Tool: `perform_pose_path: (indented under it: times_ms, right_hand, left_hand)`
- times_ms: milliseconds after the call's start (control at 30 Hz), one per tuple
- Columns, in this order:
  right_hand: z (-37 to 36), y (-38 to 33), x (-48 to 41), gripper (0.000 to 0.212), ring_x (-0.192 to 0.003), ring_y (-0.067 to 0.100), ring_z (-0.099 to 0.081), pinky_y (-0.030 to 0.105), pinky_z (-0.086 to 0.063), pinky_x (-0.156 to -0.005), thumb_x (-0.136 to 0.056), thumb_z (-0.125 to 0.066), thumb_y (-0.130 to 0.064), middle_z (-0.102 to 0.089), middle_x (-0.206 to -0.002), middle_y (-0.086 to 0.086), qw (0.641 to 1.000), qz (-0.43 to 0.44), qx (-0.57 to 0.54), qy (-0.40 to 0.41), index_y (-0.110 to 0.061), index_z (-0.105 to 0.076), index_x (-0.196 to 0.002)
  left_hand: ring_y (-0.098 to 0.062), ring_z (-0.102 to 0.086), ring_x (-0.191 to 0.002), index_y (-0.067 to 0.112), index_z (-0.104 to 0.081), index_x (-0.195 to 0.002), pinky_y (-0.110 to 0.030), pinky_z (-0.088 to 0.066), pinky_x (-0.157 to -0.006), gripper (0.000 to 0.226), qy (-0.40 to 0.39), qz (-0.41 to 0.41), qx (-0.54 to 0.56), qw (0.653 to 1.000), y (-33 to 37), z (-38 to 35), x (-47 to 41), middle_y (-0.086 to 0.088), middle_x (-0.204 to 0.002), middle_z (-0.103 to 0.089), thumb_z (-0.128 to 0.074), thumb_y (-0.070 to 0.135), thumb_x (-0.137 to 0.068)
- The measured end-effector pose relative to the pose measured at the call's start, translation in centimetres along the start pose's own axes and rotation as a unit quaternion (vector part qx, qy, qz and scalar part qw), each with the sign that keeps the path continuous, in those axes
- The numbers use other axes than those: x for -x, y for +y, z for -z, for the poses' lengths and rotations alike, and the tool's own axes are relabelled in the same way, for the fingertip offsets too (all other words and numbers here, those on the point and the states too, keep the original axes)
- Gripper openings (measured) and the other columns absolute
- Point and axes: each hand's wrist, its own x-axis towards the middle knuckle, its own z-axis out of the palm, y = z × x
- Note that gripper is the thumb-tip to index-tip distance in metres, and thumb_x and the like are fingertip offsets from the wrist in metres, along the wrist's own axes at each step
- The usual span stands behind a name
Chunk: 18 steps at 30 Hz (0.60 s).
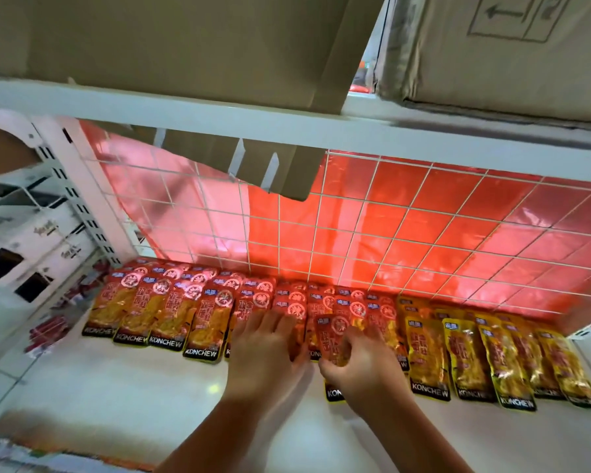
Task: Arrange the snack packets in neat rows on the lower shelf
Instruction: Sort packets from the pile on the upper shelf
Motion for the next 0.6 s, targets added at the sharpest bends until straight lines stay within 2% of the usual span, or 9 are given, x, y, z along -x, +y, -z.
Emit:
perform_pose_path:
  times_ms: [133,200,300,467,600]
  right_hand:
    - [-0.1,-0.6,-0.3,0.031,-0.083,0.013,-0.053,0.026,-0.042,-0.066,-0.077,-0.064,-0.055,-0.047,-0.097,-0.007,1.000,-0.015,0.013,-0.018,-0.033,-0.048,-0.092]
    - [-0.5,-0.8,-0.6,0.033,-0.081,0.014,-0.055,0.029,-0.045,-0.065,-0.074,-0.062,-0.057,-0.050,-0.096,-0.005,1.000,-0.018,0.019,-0.013,-0.032,-0.050,-0.093]
    - [-1.2,-1.1,-1.0,0.044,-0.080,0.016,-0.058,0.034,-0.055,-0.071,-0.068,-0.057,-0.062,-0.054,-0.096,-0.004,1.000,-0.021,0.022,0.000,-0.031,-0.055,-0.099]
    - [-1.7,-1.5,-1.9,0.053,-0.090,0.021,-0.061,0.036,-0.055,-0.078,-0.072,-0.056,-0.067,-0.052,-0.109,-0.001,0.998,-0.021,0.049,0.015,-0.032,-0.052,-0.112]
    - [-2.0,-2.0,-2.7,0.053,-0.101,0.025,-0.059,0.037,-0.054,-0.082,-0.074,-0.058,-0.066,-0.053,-0.113,0.003,0.998,-0.023,0.058,0.029,-0.030,-0.052,-0.112]
  left_hand:
    - [-0.023,-0.061,-0.098,0.027,-0.068,-0.097,-0.039,-0.048,-0.082,0.023,0.024,-0.014,0.023,0.999,-0.9,-0.8,-0.1,0.008,-0.109,-0.067,-0.071,0.039,-0.078]
    - [-0.023,-0.060,-0.097,0.026,-0.068,-0.097,-0.039,-0.046,-0.082,0.021,0.032,-0.020,0.028,0.999,-1.3,-1.1,-0.1,0.007,-0.109,-0.066,-0.072,0.037,-0.079]
    - [-0.024,-0.060,-0.099,0.025,-0.070,-0.101,-0.040,-0.048,-0.084,0.021,0.039,-0.033,0.038,0.998,-1.5,-1.0,0.0,0.004,-0.113,-0.066,-0.071,0.036,-0.083]
    - [-0.027,-0.059,-0.108,0.031,-0.070,-0.117,-0.044,-0.046,-0.088,0.035,0.024,-0.119,-0.001,0.993,-2.2,-0.1,0.3,0.007,-0.126,-0.065,-0.065,0.038,-0.083]
    - [-0.024,-0.059,-0.107,0.032,-0.072,-0.113,-0.044,-0.042,-0.087,0.034,0.027,-0.110,0.009,0.994,-2.6,-0.2,0.5,0.013,-0.120,-0.066,-0.068,0.036,-0.079]
